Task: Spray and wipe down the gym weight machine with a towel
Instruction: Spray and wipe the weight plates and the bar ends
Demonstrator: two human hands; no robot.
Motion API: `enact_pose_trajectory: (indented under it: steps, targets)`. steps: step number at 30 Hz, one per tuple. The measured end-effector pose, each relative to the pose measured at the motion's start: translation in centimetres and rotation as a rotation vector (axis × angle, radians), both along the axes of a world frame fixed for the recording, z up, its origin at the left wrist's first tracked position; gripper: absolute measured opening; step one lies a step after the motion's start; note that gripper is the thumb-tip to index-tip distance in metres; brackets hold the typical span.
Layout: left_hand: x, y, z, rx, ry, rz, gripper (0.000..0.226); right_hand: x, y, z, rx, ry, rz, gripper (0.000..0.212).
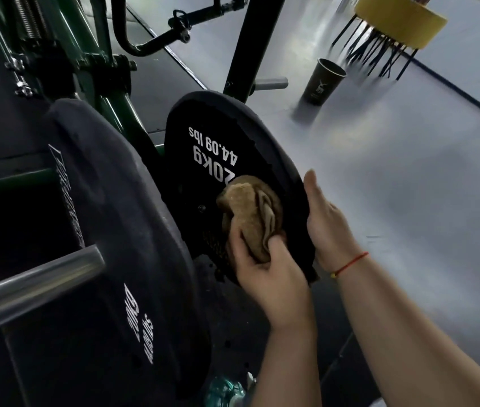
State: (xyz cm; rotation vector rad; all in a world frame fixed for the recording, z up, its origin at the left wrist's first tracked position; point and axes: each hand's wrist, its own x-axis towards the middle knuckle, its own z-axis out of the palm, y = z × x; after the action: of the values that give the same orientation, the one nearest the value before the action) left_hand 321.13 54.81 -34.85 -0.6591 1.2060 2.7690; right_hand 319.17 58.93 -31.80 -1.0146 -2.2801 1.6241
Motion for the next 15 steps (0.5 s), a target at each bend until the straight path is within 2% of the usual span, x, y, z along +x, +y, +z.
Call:
enact_pose_trajectory:
  steps: [2,4,8,9,10,13,15]
  targets:
    - [0.0,-0.4,0.3,-0.044,0.113,-0.008,0.057,-1.0,1.7,2.3,-0.133,0.084,-0.083,0.052]
    - [0.1,-0.8,-0.6,-0.11,0.178,-0.008,0.056,-1.9,2.6,3.5,-0.125,0.074,-0.058,0.057]
    - [1.7,-0.7,-5.1,-0.256,0.168,-0.116,0.054,-2.8,1.7,2.8,-0.139,0.006,-0.026,0.097]
    - [2.0,-0.6,-5.9,-0.29,0.118,-0.145,0.054,-3.0,1.9,2.8,-0.134,-0.011,-0.029,0.103]
    - [2.2,-0.2,-6.7,-0.311,0.081,-0.171,0.056,-3.3,2.1,2.7,-0.133,-0.013,-0.033,0.102]
    - [2.3,0.6,-7.1,-0.383,-0.017,-0.194,0.073,-3.4,1.8,2.9,-0.071,0.009,-0.045,0.075]
    - [1.3,1.2,-7.7,-0.398,-0.133,-0.192,0.069,-3.4,1.9,2.7,-0.04,0.018,-0.044,0.063]
